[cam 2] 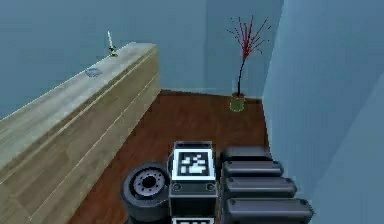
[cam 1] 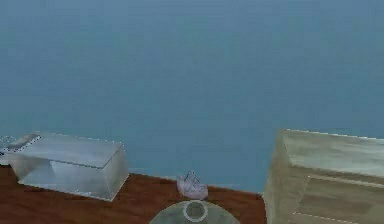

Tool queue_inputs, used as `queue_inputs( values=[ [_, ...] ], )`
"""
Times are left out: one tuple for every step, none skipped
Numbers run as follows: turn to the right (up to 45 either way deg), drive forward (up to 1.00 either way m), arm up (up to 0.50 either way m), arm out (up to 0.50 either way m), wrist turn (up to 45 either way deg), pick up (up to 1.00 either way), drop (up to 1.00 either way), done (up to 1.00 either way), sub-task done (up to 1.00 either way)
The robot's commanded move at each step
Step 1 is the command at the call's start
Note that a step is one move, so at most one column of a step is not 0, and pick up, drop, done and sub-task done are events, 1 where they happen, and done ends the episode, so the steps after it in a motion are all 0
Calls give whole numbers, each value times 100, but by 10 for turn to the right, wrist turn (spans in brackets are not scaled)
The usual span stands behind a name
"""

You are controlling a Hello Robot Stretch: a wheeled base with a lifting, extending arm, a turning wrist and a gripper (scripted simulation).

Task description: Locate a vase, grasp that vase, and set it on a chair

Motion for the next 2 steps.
queue_inputs(
  values=[
    [0, 60, 0, 0, 0, 0, 0, 0, 0],
    [-450, 0, 0, 0, 0, 0, 0, 0, 0]
  ],
)
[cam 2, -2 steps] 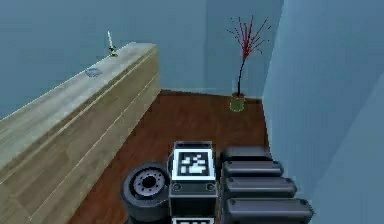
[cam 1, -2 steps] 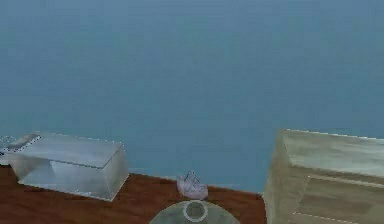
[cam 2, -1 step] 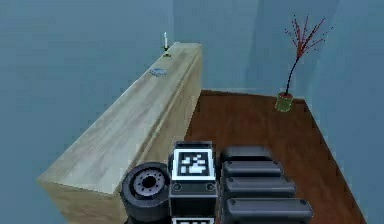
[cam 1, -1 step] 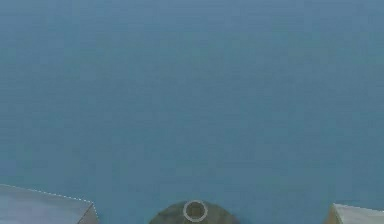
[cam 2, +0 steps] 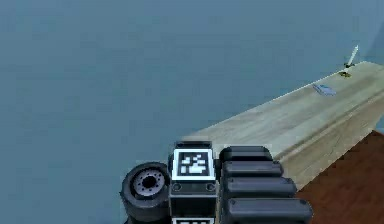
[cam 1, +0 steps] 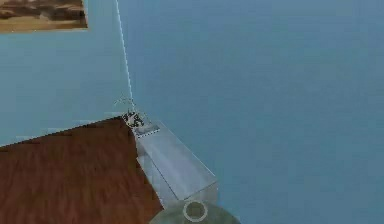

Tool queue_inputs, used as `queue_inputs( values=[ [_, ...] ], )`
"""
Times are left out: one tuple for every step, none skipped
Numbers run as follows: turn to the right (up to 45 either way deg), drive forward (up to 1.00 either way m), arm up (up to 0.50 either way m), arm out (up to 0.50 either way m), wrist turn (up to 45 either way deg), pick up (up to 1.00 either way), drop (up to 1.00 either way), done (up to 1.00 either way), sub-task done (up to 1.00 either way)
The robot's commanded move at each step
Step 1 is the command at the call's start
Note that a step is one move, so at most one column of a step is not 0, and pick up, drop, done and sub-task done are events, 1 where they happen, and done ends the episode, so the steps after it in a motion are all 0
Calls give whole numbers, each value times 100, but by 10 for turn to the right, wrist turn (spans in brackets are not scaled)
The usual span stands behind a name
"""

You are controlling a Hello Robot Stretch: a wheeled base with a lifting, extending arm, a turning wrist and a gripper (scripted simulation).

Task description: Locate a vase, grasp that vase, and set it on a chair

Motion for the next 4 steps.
queue_inputs(
  values=[
    [-300, 0, 0, 0, 0, 0, 0, 0, 0],
    [0, 75, 0, 0, 0, 0, 0, 0, 0],
    [-450, 0, 0, 0, 0, 0, 0, 0, 0],
    [-300, 0, 0, 0, 0, 0, 0, 0, 0]
  ],
)
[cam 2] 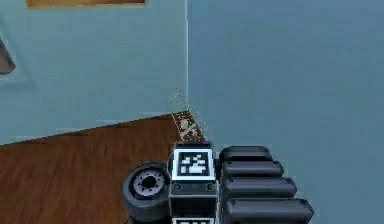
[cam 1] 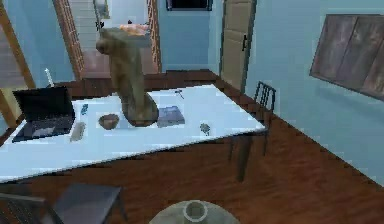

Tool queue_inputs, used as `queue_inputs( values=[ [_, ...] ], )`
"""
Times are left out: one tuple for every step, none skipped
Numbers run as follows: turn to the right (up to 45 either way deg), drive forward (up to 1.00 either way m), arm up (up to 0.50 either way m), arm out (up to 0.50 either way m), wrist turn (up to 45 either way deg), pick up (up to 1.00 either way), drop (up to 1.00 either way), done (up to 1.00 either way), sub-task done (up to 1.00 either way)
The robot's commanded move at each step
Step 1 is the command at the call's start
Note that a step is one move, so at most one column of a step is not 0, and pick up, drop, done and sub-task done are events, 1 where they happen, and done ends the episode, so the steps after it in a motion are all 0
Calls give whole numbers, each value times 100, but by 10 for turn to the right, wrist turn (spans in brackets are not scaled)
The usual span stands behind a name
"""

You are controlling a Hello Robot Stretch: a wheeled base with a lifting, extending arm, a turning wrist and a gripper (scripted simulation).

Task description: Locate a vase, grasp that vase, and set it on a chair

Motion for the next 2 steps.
queue_inputs(
  values=[
    [0, 65, 0, 0, 0, 0, 0, 0, 0],
    [-450, 0, 0, 0, 0, 0, 0, 0, 0]
  ],
)
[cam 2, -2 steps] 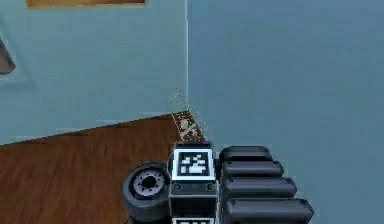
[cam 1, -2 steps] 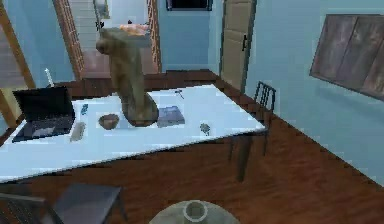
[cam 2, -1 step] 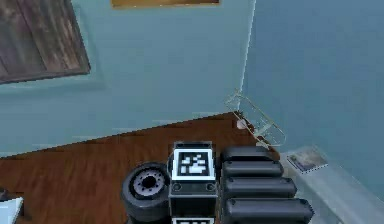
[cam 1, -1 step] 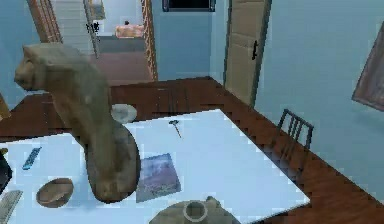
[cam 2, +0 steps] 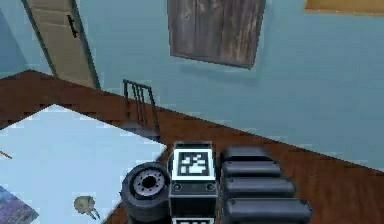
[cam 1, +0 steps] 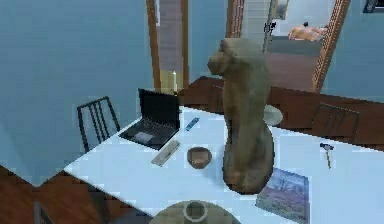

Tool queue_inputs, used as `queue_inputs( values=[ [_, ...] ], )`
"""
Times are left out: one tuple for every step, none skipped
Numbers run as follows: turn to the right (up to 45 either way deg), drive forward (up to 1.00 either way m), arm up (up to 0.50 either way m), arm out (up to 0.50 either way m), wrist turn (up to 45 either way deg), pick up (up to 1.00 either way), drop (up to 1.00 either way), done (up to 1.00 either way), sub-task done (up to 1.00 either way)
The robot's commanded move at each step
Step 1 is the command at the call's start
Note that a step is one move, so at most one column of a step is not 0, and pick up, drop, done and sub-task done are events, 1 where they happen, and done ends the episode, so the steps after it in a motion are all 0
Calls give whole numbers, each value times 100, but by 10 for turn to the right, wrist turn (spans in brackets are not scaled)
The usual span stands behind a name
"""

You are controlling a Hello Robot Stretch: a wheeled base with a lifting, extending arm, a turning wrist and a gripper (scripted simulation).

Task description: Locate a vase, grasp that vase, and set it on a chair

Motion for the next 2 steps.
queue_inputs(
  values=[
    [-450, 0, 0, 0, 0, 0, 0, 0, 0],
    [-450, 0, 0, 0, 0, 0, 0, 0, 0]
  ],
)
